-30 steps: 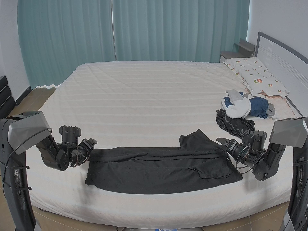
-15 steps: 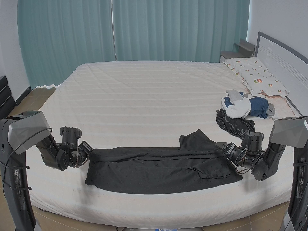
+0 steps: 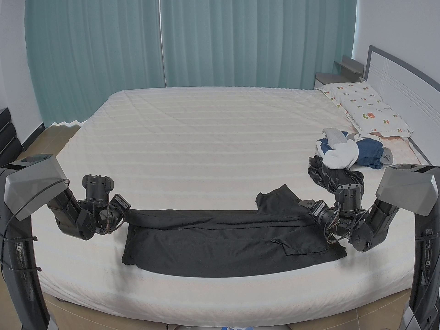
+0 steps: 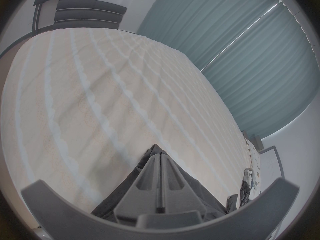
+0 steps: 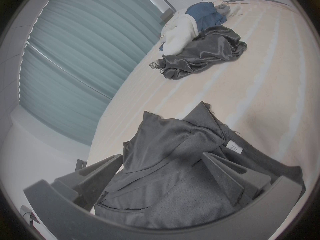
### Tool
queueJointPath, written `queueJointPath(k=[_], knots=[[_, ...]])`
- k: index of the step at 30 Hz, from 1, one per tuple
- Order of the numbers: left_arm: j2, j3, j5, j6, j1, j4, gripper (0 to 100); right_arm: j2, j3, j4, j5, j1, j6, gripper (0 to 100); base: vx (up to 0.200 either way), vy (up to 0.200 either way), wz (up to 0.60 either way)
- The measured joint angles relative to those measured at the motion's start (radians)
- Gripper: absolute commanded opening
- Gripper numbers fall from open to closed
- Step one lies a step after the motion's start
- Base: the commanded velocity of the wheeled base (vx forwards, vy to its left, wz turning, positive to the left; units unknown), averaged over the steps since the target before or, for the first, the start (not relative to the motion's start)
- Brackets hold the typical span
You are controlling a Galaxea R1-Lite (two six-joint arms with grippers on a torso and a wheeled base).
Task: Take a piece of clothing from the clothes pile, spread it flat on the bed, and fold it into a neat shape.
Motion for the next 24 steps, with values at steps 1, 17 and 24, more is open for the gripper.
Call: queueJointPath(k=[1, 17, 24], knots=[[-0.004, 0.000, 0.002, 0.000, 0.000, 0.000, 0, 0.006, -0.014, 0.014, -0.004, 0.001, 0.005, 100, 0.000, 0.000, 0.00], [-0.023, 0.003, 0.025, 0.000, 0.001, -0.036, 0, 0.058, -0.144, 0.151, -0.071, 0.007, 0.046, 0, 0.000, 0.000, 0.00], [-0.024, 0.000, 0.026, 0.000, 0.001, -0.039, 0, 0.052, -0.145, 0.151, -0.072, 0.006, 0.047, 0, 0.000, 0.000, 0.00]])
